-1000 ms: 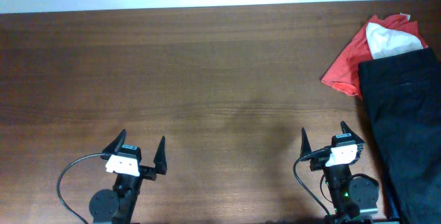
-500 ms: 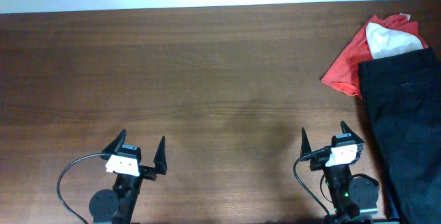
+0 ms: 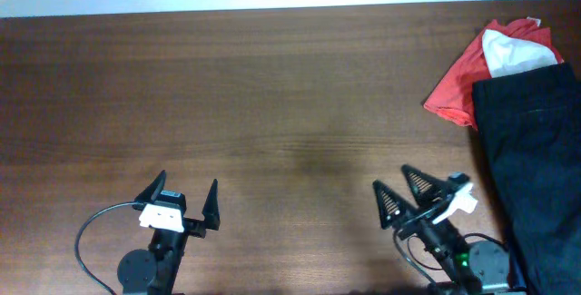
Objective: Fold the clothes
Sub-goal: 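Move the right gripper to the clothes pile at the right edge, then grasp the black pants from the pile with the right gripper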
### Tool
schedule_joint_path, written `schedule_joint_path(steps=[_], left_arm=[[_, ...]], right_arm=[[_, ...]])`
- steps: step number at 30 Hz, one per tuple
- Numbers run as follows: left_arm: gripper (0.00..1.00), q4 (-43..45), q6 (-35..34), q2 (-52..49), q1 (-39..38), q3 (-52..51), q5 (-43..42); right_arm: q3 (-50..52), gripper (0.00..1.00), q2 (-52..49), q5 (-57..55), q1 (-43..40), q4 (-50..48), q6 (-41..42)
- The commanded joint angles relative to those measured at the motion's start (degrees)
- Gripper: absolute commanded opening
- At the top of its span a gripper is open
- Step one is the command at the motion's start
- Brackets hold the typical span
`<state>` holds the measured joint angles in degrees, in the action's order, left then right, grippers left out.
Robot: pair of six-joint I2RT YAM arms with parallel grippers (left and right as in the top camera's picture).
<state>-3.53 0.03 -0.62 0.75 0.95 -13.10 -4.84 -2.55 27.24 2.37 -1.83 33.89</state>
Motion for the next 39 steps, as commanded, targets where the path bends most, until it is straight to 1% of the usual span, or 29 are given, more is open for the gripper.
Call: schedule_joint_path(steps=[1, 2, 3, 5, 6, 7, 8, 9, 10, 11, 12, 14, 16, 20, 21, 22, 23, 24, 27, 29, 30, 31, 32, 33, 34, 35, 37, 38, 39], left_arm=[[0.99, 0.1, 0.9, 0.2, -0.2, -0.4, -0.7], [0.99, 0.1, 0.9, 0.2, -0.2, -0.4, -0.7], [0.99, 0.1, 0.9, 0.2, -0.2, -0.4, -0.7], [0.99, 0.1, 0.9, 0.2, -0.2, -0.4, -0.7], [0.99, 0.1, 0.9, 0.2, -0.2, -0.4, -0.7], [0.99, 0.1, 0.9, 0.2, -0.2, -0.4, -0.7], [0.99, 0.1, 0.9, 0.2, -0.2, -0.4, -0.7], [0.99, 0.1, 0.9, 0.2, -0.2, -0.4, -0.7], [0.99, 0.1, 0.9, 0.2, -0.2, -0.4, -0.7], [0.99, 0.1, 0.9, 0.2, -0.2, -0.4, -0.7], [0.99, 0.1, 0.9, 0.2, -0.2, -0.4, -0.7], [0.99, 0.1, 0.9, 0.2, -0.2, -0.4, -0.7], [0.99, 0.1, 0.9, 0.2, -0.2, -0.4, -0.7], [0.99, 0.1, 0.9, 0.2, -0.2, -0.4, -0.7], [0.99, 0.1, 0.9, 0.2, -0.2, -0.4, -0.7], [0.99, 0.1, 0.9, 0.2, -0.2, -0.4, -0.7], [0.99, 0.1, 0.9, 0.2, -0.2, -0.4, -0.7], [0.99, 0.1, 0.9, 0.2, -0.2, -0.4, -0.7], [0.99, 0.1, 0.9, 0.2, -0.2, -0.4, -0.7], [0.99, 0.1, 0.9, 0.2, -0.2, -0.4, -0.7], [0.99, 0.1, 0.9, 0.2, -0.2, -0.4, -0.7], [0.99, 0.1, 0.9, 0.2, -0.2, -0.4, -0.7], [0.99, 0.1, 0.9, 0.2, -0.2, -0.4, -0.7], [0.99, 0.1, 0.9, 0.2, -0.2, -0.4, -0.7], [0.99, 0.1, 0.9, 0.2, -0.2, -0.4, -0.7], [0.99, 0.1, 0.9, 0.2, -0.2, -0.4, -0.7], [0.99, 0.1, 0.9, 0.2, -0.2, -0.4, -0.7], [0.99, 0.1, 0.9, 0.2, -0.2, -0.4, -0.7], [0.99, 0.1, 0.9, 0.2, -0.2, -0.4, -0.7]], right_arm=[[-11.8, 0.99, -11.0, -14.3, 0.2, -0.6, -7.6], [-16.2, 0.99, -17.7, -17.5, 0.2, -0.6, -10.7], [-23.4, 0.99, -28.9, -23.6, 0.0, -0.3, -13.1], [-36.5, 0.99, -46.6, -28.3, -3.1, 2.9, -14.2], [-47.1, 0.99, -58.3, -29.7, -7.1, 9.4, -14.2], [-51.5, 0.99, -62.8, -29.7, -9.0, 12.8, -14.2], [-59.9, 0.99, -71.7, -29.7, -12.8, 18.4, -14.2], [-64.6, 0.99, -77.2, -29.6, -15.6, 21.4, -14.2], [-67.3, 0.99, -81.1, -29.6, -17.6, 22.5, -17.0], [-68.5, 0.99, -83.7, -29.7, -18.5, 22.4, -22.1], [-69.5, 0.99, -89.4, -34.6, -19.3, 22.6, -29.9], [-69.5, 0.99, -95.8, -41.4, -19.2, 21.9, -35.7], [-69.6, 0.99, -102.8, -45.4, -19.2, 19.8, -37.2], [-69.6, 0.99, -113.1, -46.6, -19.2, 15.6, -41.2], [-69.6, 0.93, -114.9, -48.7, -19.2, 15.0, -41.1], [-69.6, 0.91, -115.6, -50.9, -19.2, 14.6, -41.2], [-69.6, 0.82, -116.2, -52.6, -19.3, 14.4, -41.2], [-69.6, 0.79, -116.2, -52.6, -19.4, 14.4, -41.2], [-69.6, 0.55, -116.2, -52.6, -19.4, 14.7, -41.2], [-69.7, 0.27, -116.2, -53.8, -19.4, 15.3, -41.1], [-70.6, 0.16, -115.5, -55.4, -19.4, 16.7, -40.5], [-72.1, 0.22, -113.6, -55.8, -19.4, 18.8, -37.5], [-73.1, 0.25, -112.3, -55.4, -19.4, 19.9, -35.8], [-74.0, 0.24, -110.9, -53.9, -19.3, 21.2, -35.8], [-74.0, 0.19, -110.5, -52.9, -19.3, 21.9, -35.8], [-74.0, 0.18, -110.6, -52.4, -19.3, 22.9, -35.8], [-74.0, 0.18, -110.6, -50.1, -19.3, 23.8, -35.7], [-74.0, 0.43, -110.6, -49.7, -19.3, 23.9, -35.3], [-74.0, 0.43, -110.6, -49.4, -19.3, 24.0, -35.3]])
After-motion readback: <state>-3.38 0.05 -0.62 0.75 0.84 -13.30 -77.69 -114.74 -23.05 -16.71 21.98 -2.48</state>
